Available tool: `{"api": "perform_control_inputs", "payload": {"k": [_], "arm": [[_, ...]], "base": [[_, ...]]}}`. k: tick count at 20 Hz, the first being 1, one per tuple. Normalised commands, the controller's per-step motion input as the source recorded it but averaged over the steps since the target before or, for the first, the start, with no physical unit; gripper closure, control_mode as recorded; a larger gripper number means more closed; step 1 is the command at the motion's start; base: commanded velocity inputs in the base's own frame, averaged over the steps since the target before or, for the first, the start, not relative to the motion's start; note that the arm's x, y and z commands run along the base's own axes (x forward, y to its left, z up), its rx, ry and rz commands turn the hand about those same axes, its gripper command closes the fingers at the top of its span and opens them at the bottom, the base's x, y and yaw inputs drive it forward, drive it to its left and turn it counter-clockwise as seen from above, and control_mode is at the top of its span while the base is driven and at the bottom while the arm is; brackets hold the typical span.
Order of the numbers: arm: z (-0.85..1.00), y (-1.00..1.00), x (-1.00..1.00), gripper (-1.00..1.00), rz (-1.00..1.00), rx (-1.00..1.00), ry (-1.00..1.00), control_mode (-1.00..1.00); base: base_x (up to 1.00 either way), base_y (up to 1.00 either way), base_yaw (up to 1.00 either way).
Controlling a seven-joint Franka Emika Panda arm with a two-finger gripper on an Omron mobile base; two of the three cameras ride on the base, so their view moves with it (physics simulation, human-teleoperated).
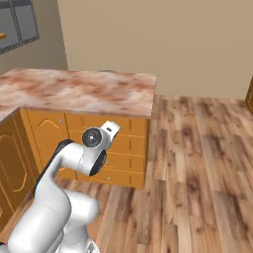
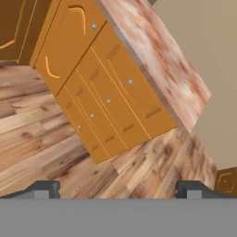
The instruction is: Move the pot and pan from the stove into the sink.
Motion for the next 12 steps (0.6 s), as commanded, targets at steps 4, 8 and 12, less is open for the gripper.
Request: {"api": "perform_control_inputs", "payload": {"k": [4,8,12], "arm": [[0.0,0.0,0.0,-1.0,0.0,0.0,0.0,1.0],[0.0,0.0,0.0,-1.0,0.0,0.0,0.0,1.0],[0.0,0.0,0.0,-1.0,0.0,0.0,0.0,1.0]], "base": [[0.0,0.0,-0.43],[0.0,0.0,-0.43],[0.0,0.0,-0.43]]}}
